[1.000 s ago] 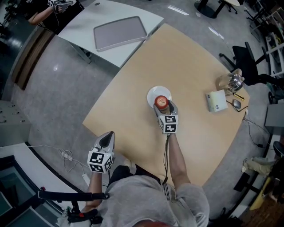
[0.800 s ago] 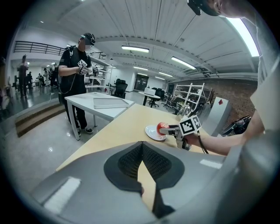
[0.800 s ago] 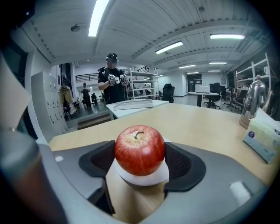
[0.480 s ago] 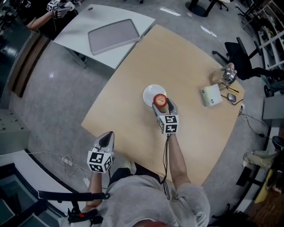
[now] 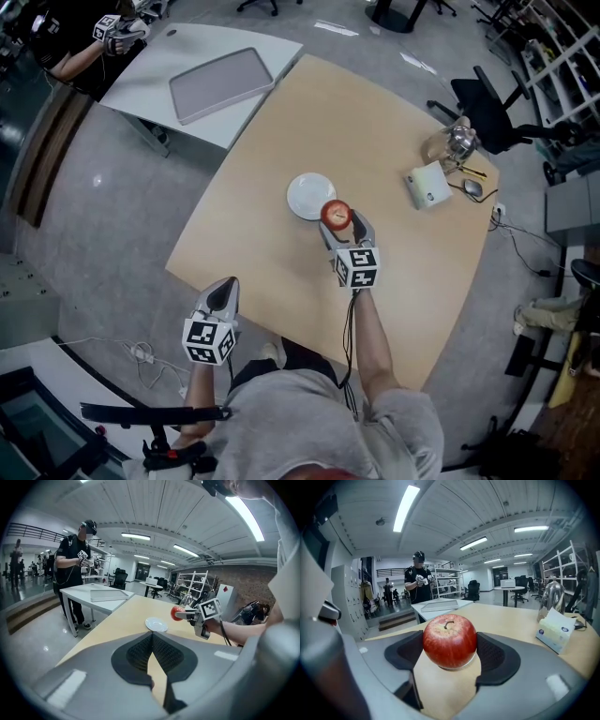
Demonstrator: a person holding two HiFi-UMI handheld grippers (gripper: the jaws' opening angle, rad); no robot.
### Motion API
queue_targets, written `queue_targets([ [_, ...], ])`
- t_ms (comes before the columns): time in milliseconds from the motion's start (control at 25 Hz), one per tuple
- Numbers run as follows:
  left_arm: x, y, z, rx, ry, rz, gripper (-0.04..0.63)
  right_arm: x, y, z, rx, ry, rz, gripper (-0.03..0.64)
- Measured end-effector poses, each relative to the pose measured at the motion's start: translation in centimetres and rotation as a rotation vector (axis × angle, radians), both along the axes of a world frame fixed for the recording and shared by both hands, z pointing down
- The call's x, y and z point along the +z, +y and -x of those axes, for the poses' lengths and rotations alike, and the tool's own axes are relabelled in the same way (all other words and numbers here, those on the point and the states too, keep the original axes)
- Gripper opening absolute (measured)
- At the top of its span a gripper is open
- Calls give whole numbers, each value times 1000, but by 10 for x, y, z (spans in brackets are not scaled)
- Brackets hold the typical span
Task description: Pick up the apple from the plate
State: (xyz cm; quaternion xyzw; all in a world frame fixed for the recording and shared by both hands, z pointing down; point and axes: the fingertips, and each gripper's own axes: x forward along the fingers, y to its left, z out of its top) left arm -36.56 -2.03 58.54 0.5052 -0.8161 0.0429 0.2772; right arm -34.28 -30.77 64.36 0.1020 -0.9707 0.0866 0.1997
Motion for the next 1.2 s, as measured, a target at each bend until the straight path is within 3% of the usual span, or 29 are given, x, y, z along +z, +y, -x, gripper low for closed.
queue_targets([
  [560,-11,-11,-38,128,-26,-50,20,-38,10,-88,123,-45,-20,362],
  [1200,-11,-15,-76,256,-21,-79,20,-41,25,-177,282,-35,-35,362],
])
